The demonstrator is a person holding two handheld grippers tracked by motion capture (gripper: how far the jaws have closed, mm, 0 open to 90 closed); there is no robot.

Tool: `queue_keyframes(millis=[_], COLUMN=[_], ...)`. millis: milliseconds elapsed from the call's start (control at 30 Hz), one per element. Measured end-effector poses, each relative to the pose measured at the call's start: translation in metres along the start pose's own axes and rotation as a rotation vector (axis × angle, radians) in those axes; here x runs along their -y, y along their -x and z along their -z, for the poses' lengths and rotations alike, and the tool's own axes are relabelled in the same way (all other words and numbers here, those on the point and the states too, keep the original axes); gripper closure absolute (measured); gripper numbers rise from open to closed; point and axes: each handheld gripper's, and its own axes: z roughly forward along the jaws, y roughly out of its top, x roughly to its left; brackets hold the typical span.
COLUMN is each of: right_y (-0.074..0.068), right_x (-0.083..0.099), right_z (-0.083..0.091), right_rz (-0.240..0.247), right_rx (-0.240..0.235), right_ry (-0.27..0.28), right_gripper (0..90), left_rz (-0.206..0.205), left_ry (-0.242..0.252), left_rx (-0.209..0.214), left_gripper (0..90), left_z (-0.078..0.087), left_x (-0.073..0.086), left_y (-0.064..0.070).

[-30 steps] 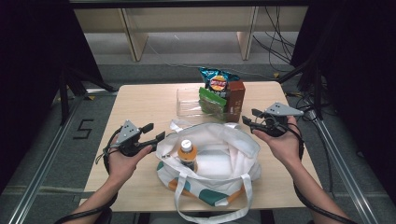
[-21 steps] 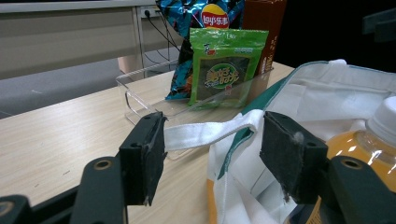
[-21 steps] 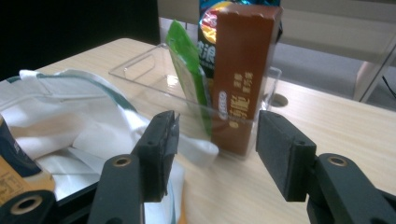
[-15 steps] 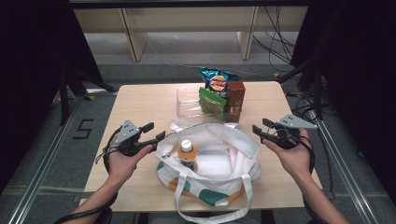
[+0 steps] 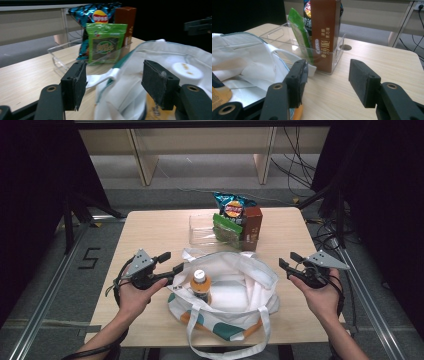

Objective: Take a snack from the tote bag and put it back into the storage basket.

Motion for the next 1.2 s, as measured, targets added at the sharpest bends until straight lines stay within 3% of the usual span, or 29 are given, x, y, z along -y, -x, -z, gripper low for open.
queue_keyframes(millis=[100,200,400,567,800,967,1000,1100,1200], right_y=[0.000,-0.004,-0.003,-0.003,-0.003,-0.004,-0.002,-0.002,-0.004], right_x=[0.000,0.000,0.000,0.001,0.001,0.001,0.001,0.002,0.003], right_z=[0.000,0.001,0.000,0.000,-0.001,-0.001,-0.002,-0.002,-0.002], right_rz=[0.013,-0.036,-0.009,-0.005,-0.009,-0.017,0.004,0.007,-0.020], right_rx=[0.003,0.009,0.006,0.003,-0.011,-0.005,-0.008,-0.010,-0.015], right_ry=[0.004,-0.011,-0.013,-0.017,-0.019,-0.027,-0.023,-0.021,-0.033], right_gripper=[48.6,48.6,48.6,48.5,48.3,48.4,48.4,48.4,48.4], left_rz=[0.004,0.044,0.033,0.035,0.020,-0.008,-0.010,-0.023,-0.038], left_ry=[0.000,0.020,0.022,-0.005,-0.025,-0.046,-0.045,-0.052,-0.055], left_rx=[0.023,0.086,0.135,0.173,0.200,0.191,0.190,0.183,0.184], left_gripper=[35.3,35.9,36.2,37.5,41.2,45.5,47.7,50.3,52.4], left_z=[0.000,0.000,-0.003,-0.010,-0.021,-0.026,-0.026,-0.028,-0.029], left_x=[-0.002,-0.003,-0.004,-0.003,0.001,0.007,0.008,0.010,0.011], left_y=[0.006,0.014,0.027,0.041,0.047,0.049,0.049,0.048,0.049])
